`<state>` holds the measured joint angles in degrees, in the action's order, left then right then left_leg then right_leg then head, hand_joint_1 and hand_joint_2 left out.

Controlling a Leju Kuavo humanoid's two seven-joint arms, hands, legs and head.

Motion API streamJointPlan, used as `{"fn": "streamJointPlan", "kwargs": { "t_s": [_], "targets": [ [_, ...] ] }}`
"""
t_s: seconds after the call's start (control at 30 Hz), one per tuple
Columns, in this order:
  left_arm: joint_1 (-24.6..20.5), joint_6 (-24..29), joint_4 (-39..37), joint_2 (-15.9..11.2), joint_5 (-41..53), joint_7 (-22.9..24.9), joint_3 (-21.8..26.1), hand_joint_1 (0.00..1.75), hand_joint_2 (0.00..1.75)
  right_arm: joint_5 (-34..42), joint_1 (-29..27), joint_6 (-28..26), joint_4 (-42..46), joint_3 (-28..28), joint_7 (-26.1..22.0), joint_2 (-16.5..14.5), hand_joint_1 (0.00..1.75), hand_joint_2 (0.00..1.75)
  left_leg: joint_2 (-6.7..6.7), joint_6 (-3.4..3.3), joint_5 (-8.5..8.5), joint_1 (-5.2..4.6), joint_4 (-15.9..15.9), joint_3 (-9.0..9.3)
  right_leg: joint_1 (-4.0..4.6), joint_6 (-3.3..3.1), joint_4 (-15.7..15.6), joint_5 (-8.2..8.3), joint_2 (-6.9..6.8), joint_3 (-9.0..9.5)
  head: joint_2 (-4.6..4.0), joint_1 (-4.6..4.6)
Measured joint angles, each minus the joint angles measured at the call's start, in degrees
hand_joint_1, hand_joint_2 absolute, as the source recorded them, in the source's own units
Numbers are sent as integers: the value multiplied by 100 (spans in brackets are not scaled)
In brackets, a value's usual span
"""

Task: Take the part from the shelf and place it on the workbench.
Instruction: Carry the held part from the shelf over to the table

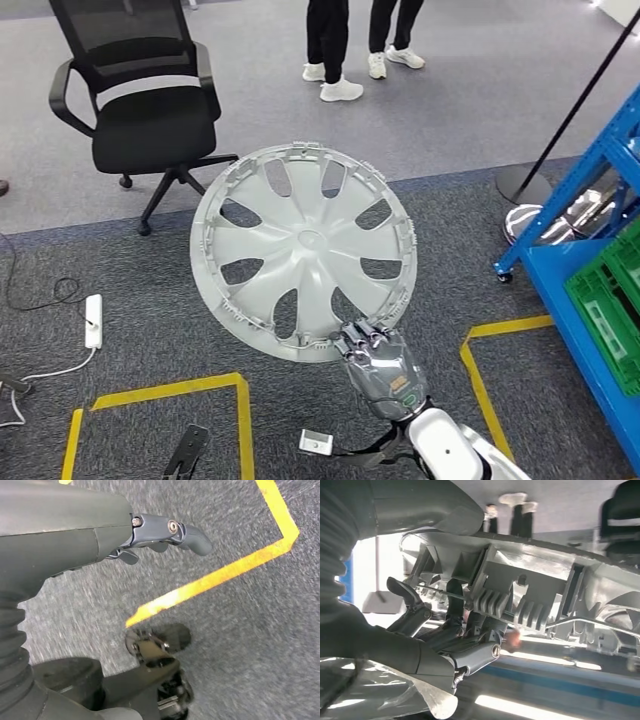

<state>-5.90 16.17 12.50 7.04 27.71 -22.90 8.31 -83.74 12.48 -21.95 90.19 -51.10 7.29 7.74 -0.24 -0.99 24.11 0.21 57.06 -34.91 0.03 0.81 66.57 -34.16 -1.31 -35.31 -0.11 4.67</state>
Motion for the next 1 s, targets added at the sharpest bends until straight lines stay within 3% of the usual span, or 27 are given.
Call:
{"fn": "streamJointPlan", "kwargs": {
  "t_s": [0.07,0.1,0.13,0.17,0.23,0.3,0.37,0.43,0.5,0.57,0.6,0.63,0.67,0.73,0.8,0.87,0.93,1.0],
  "targets": [
    [-8,2,0,2,0,-1,13,0,175,-1,-7,1,-19,-6,-2,0,175,175,-145,-9,0,0,3,-3,-10,11,674,-213,109,-351,0,-6],
    [-7,5,-1,2,-1,-1,17,0,175,0,-12,1,-29,-11,-3,-1,175,175,-225,-9,0,0,5,-2,-14,12,755,-171,120,-418,0,-6],
    [-4,10,-1,2,-1,-1,22,0,175,1,-14,1,-37,-16,-2,-1,175,175,-312,-8,1,3,11,0,-21,9,594,-10,133,-370,0,-5],
    [-3,14,-1,3,-2,-3,27,0,175,3,-14,1,-41,-19,-1,-1,175,175,-398,-3,2,8,20,3,-35,6,235,227,184,-223,0,-5],
    [-11,19,-1,5,-3,-14,38,0,175,9,-1,2,-45,-21,0,-1,175,175,-556,31,1,13,53,-26,-87,14,-526,554,493,123,0,-3],
    [-19,21,-1,5,-6,-31,49,0,175,21,15,6,-46,-26,-7,-1,175,175,-693,99,-29,28,77,-100,-113,23,-805,595,702,261,0,0],
    [-2,23,-2,1,-10,-43,58,0,175,45,27,22,-47,-33,-15,-9,175,175,-803,164,-62,49,81,-154,-100,-13,-820,604,583,271,0,2],
    [19,24,-1,-5,-13,-49,63,0,175,69,42,49,-47,-37,-17,-32,175,175,-579,210,40,25,233,-229,-96,-83,-854,623,420,298,0,21],
    [10,22,0,-7,-13,-52,64,0,175,79,69,75,-48,-38,-18,-57,175,175,-189,245,377,1,861,-505,-72,-143,-871,623,232,318,0,44],
    [0,13,0,-8,-13,-55,65,0,175,84,98,100,-57,-38,-24,-76,175,175,-51,258,686,7,1626,-841,-38,-176,-869,607,39,324,0,49],
    [6,6,-1,-9,-14,-55,66,0,175,86,112,110,-68,-39,-30,-89,175,175,-38,254,708,8,1787,-901,-24,-186,-868,600,-49,327,0,51],
    [13,-1,-1,-14,-15,-55,66,0,175,89,124,121,-81,-43,-43,-108,175,175,-28,242,621,5,1711,-847,-11,-192,-867,593,-130,333,0,52],
    [19,-6,-1,-22,-17,-56,68,0,175,92,138,133,-92,-50,-56,-132,175,175,8,216,448,-5,1407,-681,2,-194,-867,584,-206,343,0,51],
    [14,-14,-1,-43,-25,-59,76,0,175,106,182,160,-107,-69,-75,-186,175,175,244,132,135,-73,580,-253,35,-183,-862,558,-347,360,0,51],
    [-4,-21,0,-52,-29,-63,88,0,175,128,238,184,-126,-83,-76,-232,175,175,409,55,53,-143,154,-50,68,-153,-855,531,-478,364,0,46],
    [5,-32,-1,-55,-29,-64,99,0,175,152,283,199,-151,-87,-75,-267,175,175,313,12,54,-150,109,-46,84,-113,-864,508,-595,379,0,44],
    [29,-40,-1,-61,-31,-64,109,0,175,169,316,206,-174,-94,-74,-298,175,175,185,-38,23,-111,55,-28,65,-58,-742,394,-414,330,0,36],
    [20,-43,0,-64,-35,-64,126,0,175,171,334,208,-197,-99,-73,-311,175,175,58,-80,-2,-67,25,-17,26,-8,-169,93,-45,63,0,16]
  ]
}}
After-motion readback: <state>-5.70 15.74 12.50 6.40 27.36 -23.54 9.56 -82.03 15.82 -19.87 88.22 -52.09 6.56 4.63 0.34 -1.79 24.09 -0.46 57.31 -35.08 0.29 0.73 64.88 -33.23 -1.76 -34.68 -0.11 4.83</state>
